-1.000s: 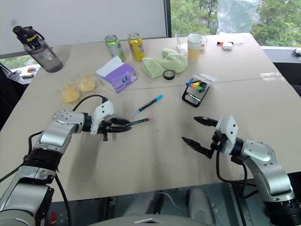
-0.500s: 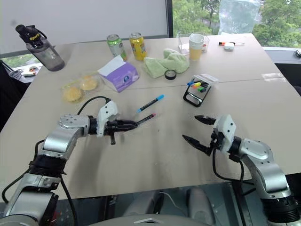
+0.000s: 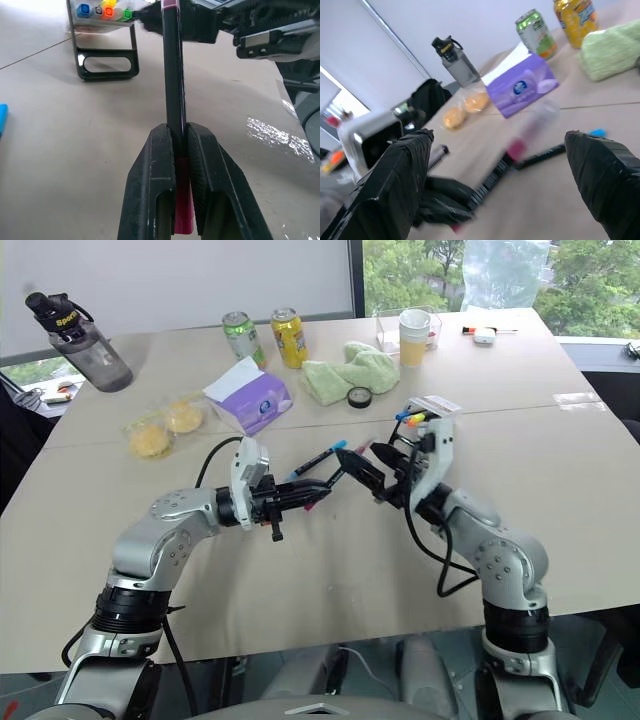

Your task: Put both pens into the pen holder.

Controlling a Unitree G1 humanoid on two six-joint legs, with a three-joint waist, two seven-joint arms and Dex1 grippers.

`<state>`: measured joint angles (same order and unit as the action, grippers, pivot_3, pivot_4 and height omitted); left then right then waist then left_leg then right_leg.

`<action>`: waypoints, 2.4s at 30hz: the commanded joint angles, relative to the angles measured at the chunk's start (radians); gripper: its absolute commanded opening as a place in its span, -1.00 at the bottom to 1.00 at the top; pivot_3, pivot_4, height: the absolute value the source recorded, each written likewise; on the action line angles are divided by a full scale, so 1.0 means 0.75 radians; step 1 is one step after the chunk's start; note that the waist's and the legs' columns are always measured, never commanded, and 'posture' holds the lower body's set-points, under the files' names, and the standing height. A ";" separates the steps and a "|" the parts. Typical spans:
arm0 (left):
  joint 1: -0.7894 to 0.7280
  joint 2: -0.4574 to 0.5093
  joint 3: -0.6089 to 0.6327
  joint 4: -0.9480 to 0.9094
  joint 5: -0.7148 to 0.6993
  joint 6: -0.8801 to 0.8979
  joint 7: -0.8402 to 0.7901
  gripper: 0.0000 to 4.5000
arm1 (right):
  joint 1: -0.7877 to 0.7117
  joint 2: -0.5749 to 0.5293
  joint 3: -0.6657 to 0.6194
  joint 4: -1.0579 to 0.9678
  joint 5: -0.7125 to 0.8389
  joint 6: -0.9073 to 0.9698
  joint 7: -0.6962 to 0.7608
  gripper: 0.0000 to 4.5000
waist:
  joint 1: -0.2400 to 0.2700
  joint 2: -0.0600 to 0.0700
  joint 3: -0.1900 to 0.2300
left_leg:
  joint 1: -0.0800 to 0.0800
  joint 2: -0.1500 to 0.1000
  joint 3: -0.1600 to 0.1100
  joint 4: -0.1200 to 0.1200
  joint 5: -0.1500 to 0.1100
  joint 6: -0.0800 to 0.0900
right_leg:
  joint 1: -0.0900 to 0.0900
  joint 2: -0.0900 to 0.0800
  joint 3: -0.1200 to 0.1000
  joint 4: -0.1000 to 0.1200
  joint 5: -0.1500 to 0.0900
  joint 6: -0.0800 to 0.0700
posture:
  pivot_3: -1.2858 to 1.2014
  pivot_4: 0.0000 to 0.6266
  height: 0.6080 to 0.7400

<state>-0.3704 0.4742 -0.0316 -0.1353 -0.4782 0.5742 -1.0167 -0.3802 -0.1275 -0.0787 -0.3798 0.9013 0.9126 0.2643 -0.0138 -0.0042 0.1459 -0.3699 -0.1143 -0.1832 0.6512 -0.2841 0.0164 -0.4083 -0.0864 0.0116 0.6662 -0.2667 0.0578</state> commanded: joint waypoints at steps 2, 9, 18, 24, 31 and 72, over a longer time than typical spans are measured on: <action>-0.029 -0.026 -0.009 -0.033 -0.022 -0.021 0.026 -0.99 | -0.031 0.018 -0.020 -0.003 0.071 0.036 -0.042 1.00 | -0.003 0.000 0.000 | -0.001 0.000 0.000 0.000 0.000 0.000 | -0.001 0.000 0.000 0.000 0.000 0.000 | 0.03 -0.52 1.00; -0.029 -0.048 -0.013 -0.031 -0.022 -0.044 0.048 -1.00 | -0.036 0.013 -0.013 -0.015 0.109 0.049 -0.036 -0.28 | -0.017 0.000 0.000 | -0.002 0.000 0.003 0.000 0.000 0.000 | -0.004 0.000 0.003 0.004 0.000 0.000 | 0.03 -0.52 1.00; -0.043 -0.029 -0.042 0.039 0.048 -0.111 0.080 0.42 | -0.082 -0.044 0.032 -0.011 -0.080 -0.133 0.020 -0.98 | -0.033 0.000 0.000 | -0.001 0.000 0.005 0.001 0.000 0.000 | -0.005 0.000 0.005 0.006 0.000 0.000 | 0.03 -0.52 1.00; -0.058 -0.015 -0.062 0.109 0.222 -0.284 0.177 0.98 | -0.240 -0.335 0.245 0.075 -0.663 -0.688 0.261 -0.98 | -0.033 0.000 0.000 | -0.001 -0.001 0.010 0.003 0.000 0.000 | -0.008 0.001 0.006 0.009 0.000 0.000 | 0.03 -0.52 1.00; -0.060 -0.022 -0.040 0.077 0.290 -0.410 0.255 0.98 | -0.338 -0.488 0.350 0.263 -1.097 -1.208 0.353 -0.98 | -0.031 -0.001 0.000 | -0.001 0.000 0.012 0.003 0.000 0.000 | -0.009 0.001 0.007 0.010 0.000 0.001 | 0.03 -0.52 1.00; -0.196 0.014 -0.076 0.360 0.468 -0.327 0.450 1.00 | -0.073 -0.394 0.205 0.128 -0.483 -0.689 0.575 0.99 | -0.020 -0.001 0.000 | -0.003 0.000 0.009 0.004 0.000 0.000 | -0.008 0.001 0.008 0.010 0.000 0.000 | 0.03 -0.52 1.00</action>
<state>-0.4913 0.4846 -0.0896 0.1195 -0.1392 0.3371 -0.6889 -0.4517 -0.4041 0.1051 -0.1634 0.4465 0.3034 0.6811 -0.0286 -0.0048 0.1457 -0.3721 -0.1142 -0.1765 0.6542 -0.2841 0.0165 -0.4144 -0.0861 0.0177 0.6735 -0.2667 0.0581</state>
